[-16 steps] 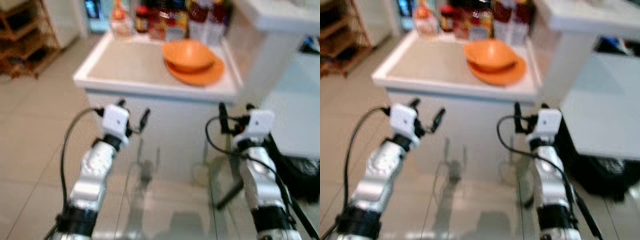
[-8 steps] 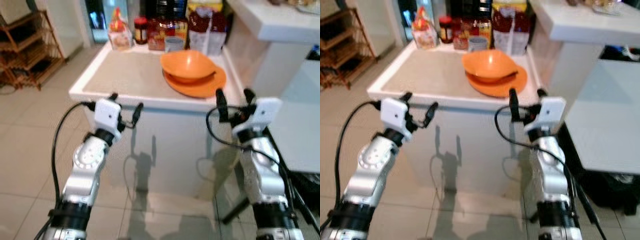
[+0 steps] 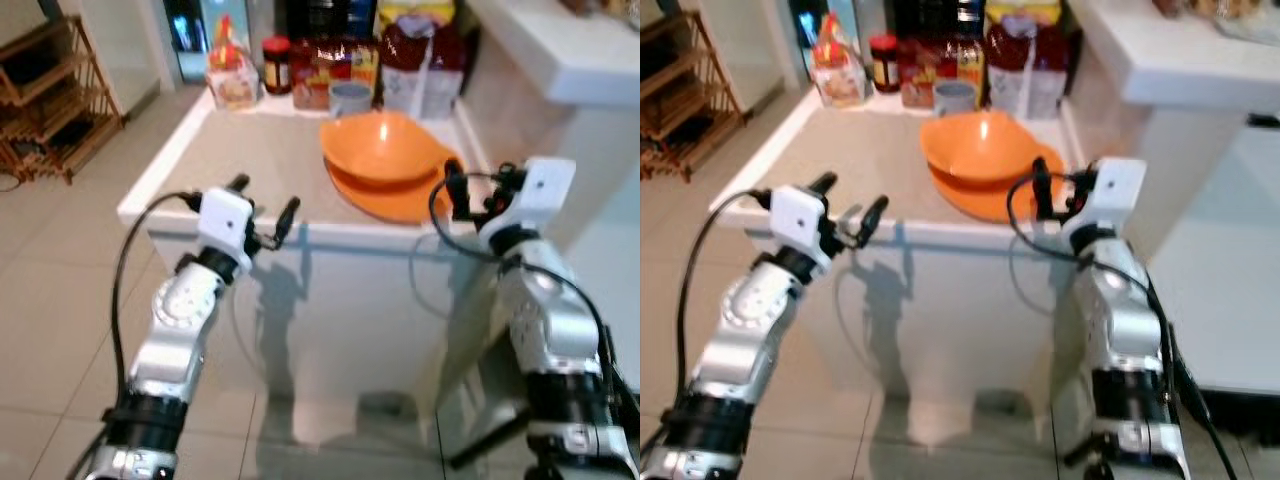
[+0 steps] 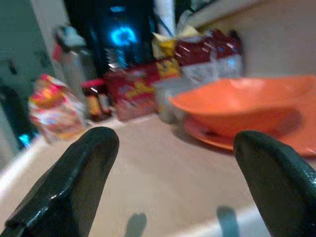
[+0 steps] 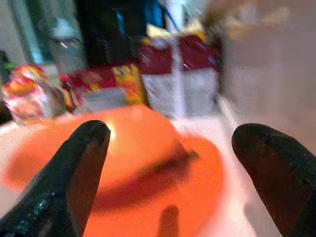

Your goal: Setting the table

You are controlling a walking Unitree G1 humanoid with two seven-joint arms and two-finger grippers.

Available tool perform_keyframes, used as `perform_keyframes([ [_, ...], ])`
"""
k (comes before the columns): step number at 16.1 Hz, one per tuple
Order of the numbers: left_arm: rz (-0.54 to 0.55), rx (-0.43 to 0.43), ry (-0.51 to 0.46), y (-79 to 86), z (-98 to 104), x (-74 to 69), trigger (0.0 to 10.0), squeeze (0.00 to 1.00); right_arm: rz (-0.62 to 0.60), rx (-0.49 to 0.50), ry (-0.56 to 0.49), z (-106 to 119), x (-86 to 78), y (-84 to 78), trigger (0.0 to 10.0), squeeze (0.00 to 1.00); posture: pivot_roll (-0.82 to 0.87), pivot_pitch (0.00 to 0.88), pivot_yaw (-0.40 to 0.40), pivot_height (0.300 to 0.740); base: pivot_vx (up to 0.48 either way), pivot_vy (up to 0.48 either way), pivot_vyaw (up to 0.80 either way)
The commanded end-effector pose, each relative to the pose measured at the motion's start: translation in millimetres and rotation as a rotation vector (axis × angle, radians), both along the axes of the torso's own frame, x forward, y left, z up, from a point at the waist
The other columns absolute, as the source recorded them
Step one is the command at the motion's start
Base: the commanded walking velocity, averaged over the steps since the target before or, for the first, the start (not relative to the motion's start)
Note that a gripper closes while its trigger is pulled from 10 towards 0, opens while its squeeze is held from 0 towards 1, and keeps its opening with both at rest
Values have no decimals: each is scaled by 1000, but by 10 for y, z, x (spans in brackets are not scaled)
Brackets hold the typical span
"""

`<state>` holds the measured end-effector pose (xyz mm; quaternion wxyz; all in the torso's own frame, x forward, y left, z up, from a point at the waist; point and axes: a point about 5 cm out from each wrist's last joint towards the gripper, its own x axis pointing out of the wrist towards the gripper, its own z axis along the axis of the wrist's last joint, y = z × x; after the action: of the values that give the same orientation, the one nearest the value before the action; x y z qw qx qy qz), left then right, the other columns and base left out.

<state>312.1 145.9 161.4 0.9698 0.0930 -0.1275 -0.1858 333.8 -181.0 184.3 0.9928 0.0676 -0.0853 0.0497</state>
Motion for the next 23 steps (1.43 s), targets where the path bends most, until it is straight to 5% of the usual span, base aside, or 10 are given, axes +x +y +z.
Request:
perform_keyframes([
  [1, 16, 5, 1, 71, 27, 6, 10000, 0, 39, 24, -15, 87, 15, 100, 10000, 1000, 68, 0, -11, 740, 394, 0, 0],
  [3, 2, 9, -11, 86, 93, 0, 10000, 0, 31, 10, 16, 225, 97, 87, 10000, 1000, 68, 0, -13, 740, 339, 0, 0],
  [5, -37, 43, -21, 93, 164, -23, 10000, 0, 13, -2, 85, 287, 182, 73, 10000, 0, 70, 0, -14, 740, 0, 0, 0],
  [8, -149, 71, -47, 66, 296, -95, 10000, 0, 11, 90, 219, 282, 288, 71, 10000, 0, 81, 0, -20, 740, 0, 0, 0],
  [12, -356, 118, 35, -44, 349, -216, 10000, 0, -72, 125, 364, 236, 383, 12, 10000, 0, 85, 0, -22, 740, 0, 0, 0],
  [14, -375, 128, 45, -70, 351, -227, 10000, 0, -122, 151, 452, 160, 415, -36, 10000, 0, 85, 0, -23, 740, 0, 0, 0],
  [18, -385, 115, 51, -95, 379, -242, 10000, 0, -191, 197, 427, 171, 442, -110, 10000, 0, 89, 0, -24, 740, 0, 0, 0],
  [23, -405, 117, 64, -126, 371, -217, 10000, 0, -151, 317, 493, 40, 568, -48, 10000, 0, 81, 0, -12, 740, 0, 0, 0],
])
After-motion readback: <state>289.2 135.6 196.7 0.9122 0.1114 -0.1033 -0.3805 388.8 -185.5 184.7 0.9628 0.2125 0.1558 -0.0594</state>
